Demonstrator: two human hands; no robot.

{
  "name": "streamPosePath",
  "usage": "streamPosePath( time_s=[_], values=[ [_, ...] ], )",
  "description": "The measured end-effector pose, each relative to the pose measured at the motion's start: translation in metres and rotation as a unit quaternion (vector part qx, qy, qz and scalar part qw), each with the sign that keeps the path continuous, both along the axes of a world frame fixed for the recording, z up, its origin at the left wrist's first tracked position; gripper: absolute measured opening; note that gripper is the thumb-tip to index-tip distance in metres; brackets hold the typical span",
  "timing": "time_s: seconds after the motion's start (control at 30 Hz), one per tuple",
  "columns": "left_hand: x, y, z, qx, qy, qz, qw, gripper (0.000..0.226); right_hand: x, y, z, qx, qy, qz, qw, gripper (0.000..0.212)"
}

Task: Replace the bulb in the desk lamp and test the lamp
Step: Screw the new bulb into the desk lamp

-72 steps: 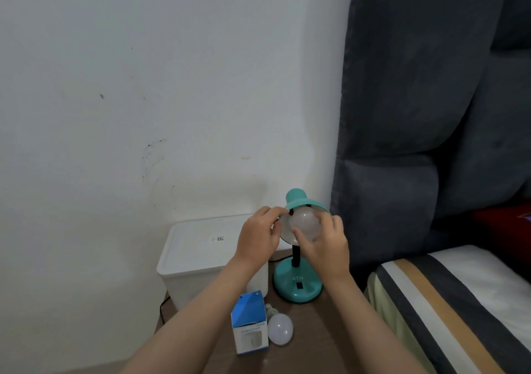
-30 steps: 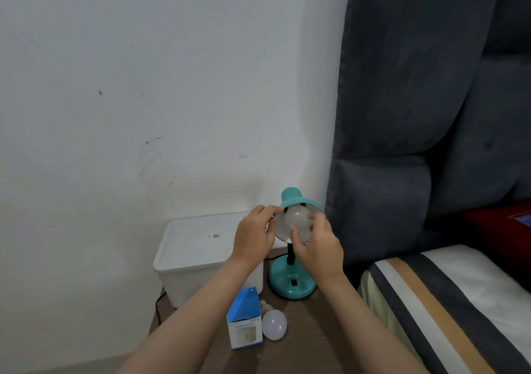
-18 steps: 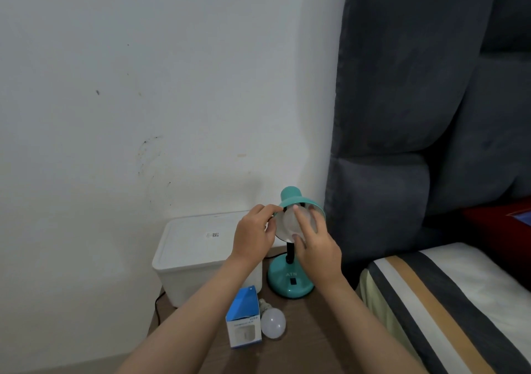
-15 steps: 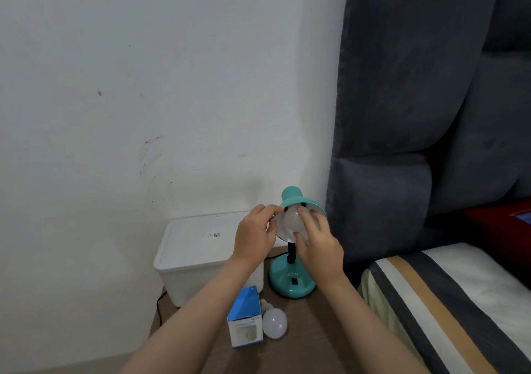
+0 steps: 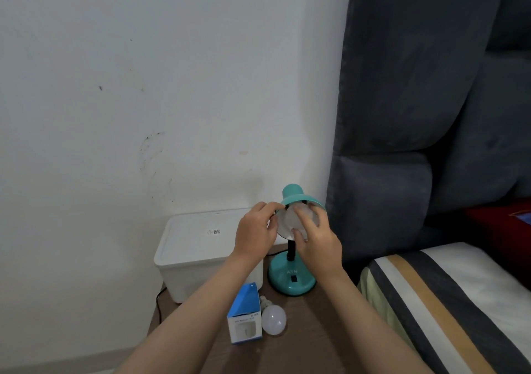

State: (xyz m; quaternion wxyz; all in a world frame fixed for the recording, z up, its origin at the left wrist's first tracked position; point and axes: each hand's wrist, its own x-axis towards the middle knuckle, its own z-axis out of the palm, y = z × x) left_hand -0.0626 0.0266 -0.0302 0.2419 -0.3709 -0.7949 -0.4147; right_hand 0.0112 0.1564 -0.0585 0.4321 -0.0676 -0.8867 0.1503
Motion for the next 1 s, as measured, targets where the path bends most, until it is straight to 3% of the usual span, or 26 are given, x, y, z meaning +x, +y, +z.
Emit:
streamPosePath(
  time_s=[0.13,0.23,0.5,0.6,0.73,0.87,0.93,1.0],
  values=[
    [-0.001,0.000,0.000,-0.001,0.000,0.004,1.000,0.029,-0.004,-0.003,0.003,-0.051,0.007,-0.034,0.998,0.053],
    [-0.001,0.000,0.000,0.001,-0.003,0.001,1.000,0.029,-0.004,-0.001,0.003,-0.080,0.017,-0.056,0.995,0.060],
    [0.000,0.000,-0.001,0.006,-0.003,0.000,1.000,0.028,0.004,0.001,-0.006,-0.003,-0.007,-0.015,1.000,0.070],
    [0.001,-0.001,-0.002,0.006,0.000,-0.002,1.000,0.029,-0.002,0.002,-0.002,-0.060,-0.001,-0.038,0.997,0.055],
    [0.000,-0.002,-0.003,0.005,0.001,-0.003,1.000,0.029,-0.004,0.003,-0.002,-0.098,-0.003,-0.063,0.993,0.065],
    [-0.001,0.000,-0.003,0.009,-0.001,0.000,1.000,0.029,0.003,0.004,-0.005,-0.045,0.019,-0.020,0.999,0.068],
    [0.000,0.000,-0.003,0.013,-0.001,-0.002,1.000,0.027,0.004,0.006,-0.007,0.023,0.029,0.008,0.999,0.061],
    [0.001,0.001,-0.003,0.015,-0.002,-0.003,1.000,0.027,0.002,0.006,-0.006,0.030,0.036,0.006,0.999,0.051]
  ],
)
